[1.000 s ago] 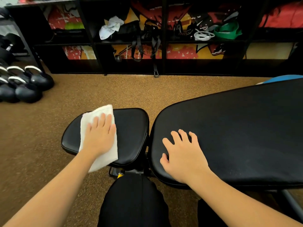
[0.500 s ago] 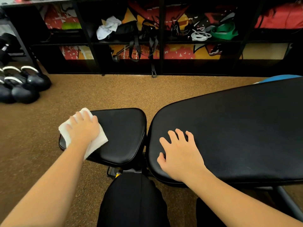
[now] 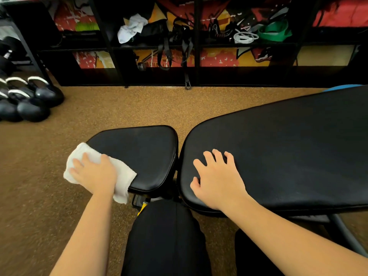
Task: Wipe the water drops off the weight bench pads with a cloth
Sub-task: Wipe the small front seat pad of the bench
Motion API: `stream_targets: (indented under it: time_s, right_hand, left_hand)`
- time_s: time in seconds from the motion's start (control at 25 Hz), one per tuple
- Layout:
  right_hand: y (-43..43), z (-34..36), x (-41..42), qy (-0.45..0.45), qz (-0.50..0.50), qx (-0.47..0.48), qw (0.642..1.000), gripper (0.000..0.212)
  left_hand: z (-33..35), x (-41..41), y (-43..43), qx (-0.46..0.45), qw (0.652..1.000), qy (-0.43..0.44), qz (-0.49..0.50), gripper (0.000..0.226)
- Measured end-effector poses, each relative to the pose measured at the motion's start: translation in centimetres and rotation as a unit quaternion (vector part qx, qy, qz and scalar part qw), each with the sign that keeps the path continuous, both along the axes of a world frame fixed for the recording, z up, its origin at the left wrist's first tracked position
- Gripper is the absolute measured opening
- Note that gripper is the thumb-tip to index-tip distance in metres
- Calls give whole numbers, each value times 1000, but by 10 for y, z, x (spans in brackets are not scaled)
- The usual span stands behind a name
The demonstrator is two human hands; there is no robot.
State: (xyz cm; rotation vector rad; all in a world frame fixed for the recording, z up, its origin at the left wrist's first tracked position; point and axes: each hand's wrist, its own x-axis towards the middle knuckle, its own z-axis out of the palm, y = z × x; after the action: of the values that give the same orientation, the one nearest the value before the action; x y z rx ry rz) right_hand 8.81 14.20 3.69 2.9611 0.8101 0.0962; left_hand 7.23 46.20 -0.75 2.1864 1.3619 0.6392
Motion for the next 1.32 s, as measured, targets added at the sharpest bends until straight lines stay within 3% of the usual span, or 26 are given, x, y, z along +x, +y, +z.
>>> stream_targets:
  time_s: [0.08,0.16,0.24,0.36,0.44,0.52,0.6,0.68,0.8,1.04,1.12,1.32]
  right_hand:
    - [0,1,0,1,1,-2,1000,55]
    - [-1,1,0,2,1,-5,1000,56]
    - [-1,2,-1,4,3,-5,1000,57]
    - [-1,3,-1,7,4,-4,1000,56]
    - [-1,3,0,7,5,-4,1000,55]
    - [-1,2,0,8,5,0,1000,55]
    - [-2,2,0,7,2,2,1000,56]
    - [-2,1,0,8,1,0,1000,57]
    - [-2,0,1,5,4,-5,1000,57]
    - [-1,-1,1,0,3,-1,1000,56]
    - [-1,-2,1,-5,2,1,1000,56]
    - [-2,-3,2,-3,-3,7,1000,55]
  left_hand:
    - [-4,-8,-15,-106,981,-144,70,64]
    - [-3,-13,-41,-210,943,-233,116,73]
    - [3,-20,-78,-276,921,-251,109,78]
    - [-5,-35,-122,-271,942,-199,2,80]
    - [-19,-46,-130,-206,965,-134,-96,82]
    - [-43,-60,-116,-42,975,-57,-210,81]
    - [-59,-72,-101,170,928,10,-330,74]
    - [-50,-74,-94,282,865,24,-414,69]
    - [-26,-57,-84,357,788,50,-500,62]
    - [-8,-7,-95,467,633,224,-576,66]
    - [-4,5,-104,464,611,257,-588,66]
    - [14,16,-130,498,617,290,-536,68]
